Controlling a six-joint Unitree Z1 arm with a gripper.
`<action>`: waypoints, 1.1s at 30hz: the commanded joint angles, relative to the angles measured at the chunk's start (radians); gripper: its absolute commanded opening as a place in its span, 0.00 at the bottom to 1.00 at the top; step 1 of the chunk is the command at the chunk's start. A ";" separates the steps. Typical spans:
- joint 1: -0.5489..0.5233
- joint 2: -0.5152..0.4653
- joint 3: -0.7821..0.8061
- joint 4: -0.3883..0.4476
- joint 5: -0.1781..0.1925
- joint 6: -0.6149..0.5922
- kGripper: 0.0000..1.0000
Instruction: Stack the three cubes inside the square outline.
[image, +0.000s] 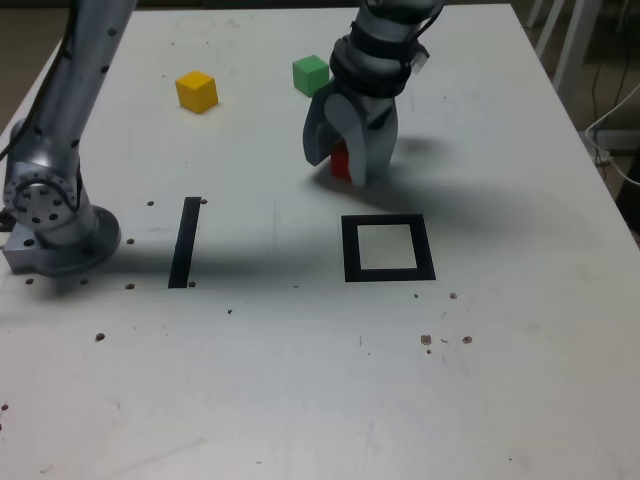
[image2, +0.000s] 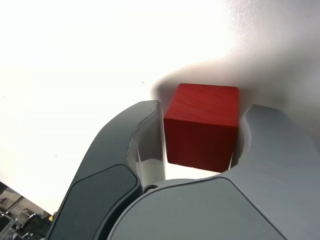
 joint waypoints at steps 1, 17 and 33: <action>-0.007 -0.004 0.007 -0.004 -0.002 -0.007 0.30; -0.140 -0.114 0.083 -0.013 -0.059 -0.216 0.30; -0.305 -0.122 0.053 0.028 -0.135 -0.539 0.30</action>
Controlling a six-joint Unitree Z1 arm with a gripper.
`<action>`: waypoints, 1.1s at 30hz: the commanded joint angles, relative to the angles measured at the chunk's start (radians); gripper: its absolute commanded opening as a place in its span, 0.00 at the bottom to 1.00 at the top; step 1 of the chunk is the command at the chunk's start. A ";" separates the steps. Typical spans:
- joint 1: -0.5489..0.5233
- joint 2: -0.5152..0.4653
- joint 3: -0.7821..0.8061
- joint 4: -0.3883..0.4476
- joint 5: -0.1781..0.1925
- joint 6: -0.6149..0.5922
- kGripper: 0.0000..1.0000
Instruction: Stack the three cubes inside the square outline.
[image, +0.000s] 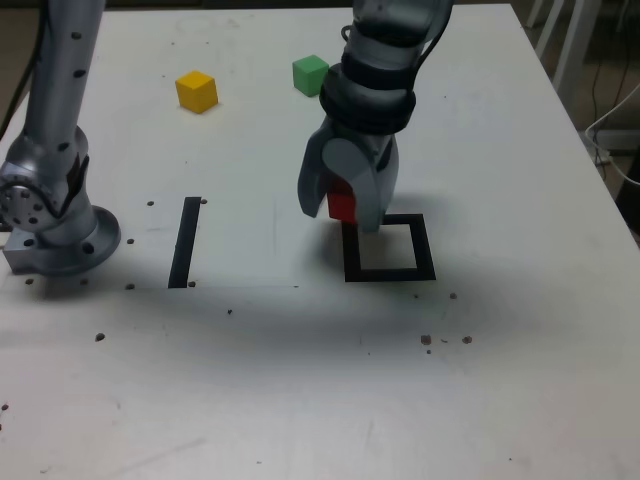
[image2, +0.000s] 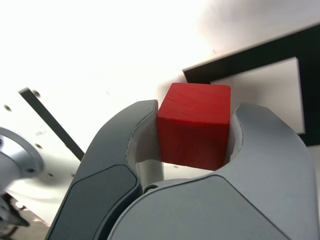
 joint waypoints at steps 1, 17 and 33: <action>-0.015 0.005 -0.021 0.006 -0.012 -0.030 0.30; -0.047 0.095 -0.092 0.003 -0.082 -0.131 0.30; -0.051 0.109 -0.106 -0.020 -0.127 -0.148 0.30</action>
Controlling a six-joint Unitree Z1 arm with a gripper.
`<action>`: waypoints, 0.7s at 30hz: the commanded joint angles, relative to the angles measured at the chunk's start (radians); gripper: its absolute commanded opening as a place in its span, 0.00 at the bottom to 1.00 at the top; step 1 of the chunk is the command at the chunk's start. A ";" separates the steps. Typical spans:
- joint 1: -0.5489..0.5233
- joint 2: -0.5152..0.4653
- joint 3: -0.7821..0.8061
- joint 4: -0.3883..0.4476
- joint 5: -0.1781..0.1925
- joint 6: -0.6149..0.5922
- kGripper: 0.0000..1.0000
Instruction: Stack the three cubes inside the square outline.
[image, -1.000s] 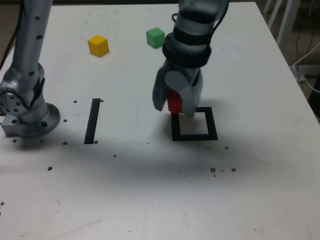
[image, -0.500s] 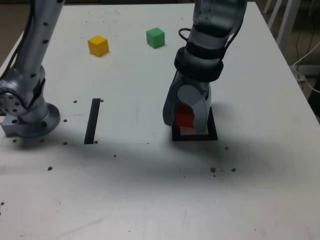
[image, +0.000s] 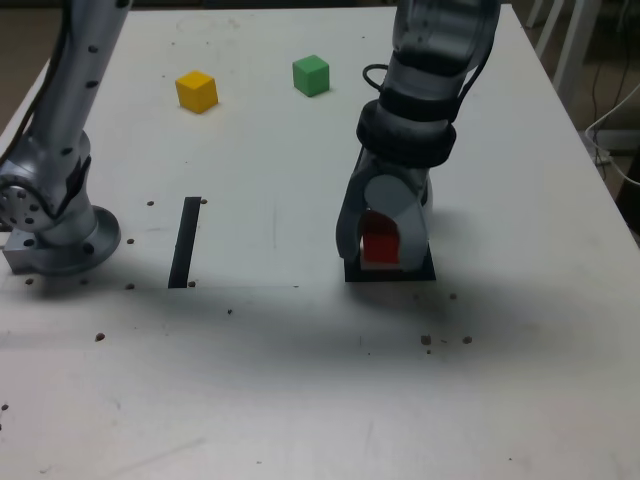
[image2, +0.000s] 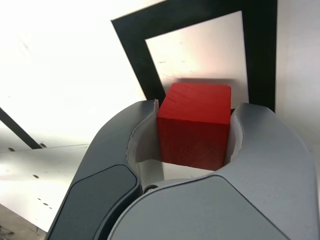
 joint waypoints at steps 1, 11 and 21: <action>-0.001 0.010 -0.002 -0.003 -0.003 -0.010 0.30; 0.010 0.047 -0.006 -0.025 -0.003 -0.018 0.39; 0.025 0.064 -0.006 -0.044 0.009 -0.016 0.90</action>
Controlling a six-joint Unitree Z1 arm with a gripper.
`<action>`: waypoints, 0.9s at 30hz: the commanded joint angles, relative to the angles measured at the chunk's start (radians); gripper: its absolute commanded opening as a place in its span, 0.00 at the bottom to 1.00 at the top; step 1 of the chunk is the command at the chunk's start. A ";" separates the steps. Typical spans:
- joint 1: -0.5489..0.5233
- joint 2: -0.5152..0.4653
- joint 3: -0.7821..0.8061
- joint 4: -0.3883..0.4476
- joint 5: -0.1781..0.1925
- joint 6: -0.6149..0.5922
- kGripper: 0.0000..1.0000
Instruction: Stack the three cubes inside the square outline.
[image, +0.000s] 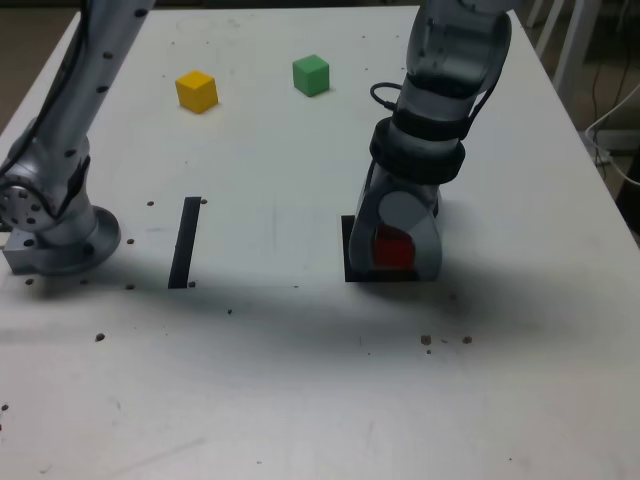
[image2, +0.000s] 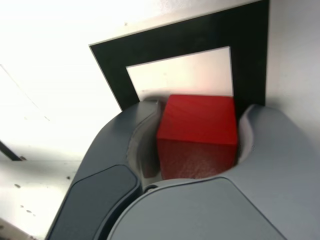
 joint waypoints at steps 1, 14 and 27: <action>0.004 -0.001 0.000 -0.001 0.002 0.002 0.90; 0.030 -0.057 0.010 0.018 0.054 -0.011 0.95; 0.146 -0.250 0.100 0.101 0.157 -0.037 0.98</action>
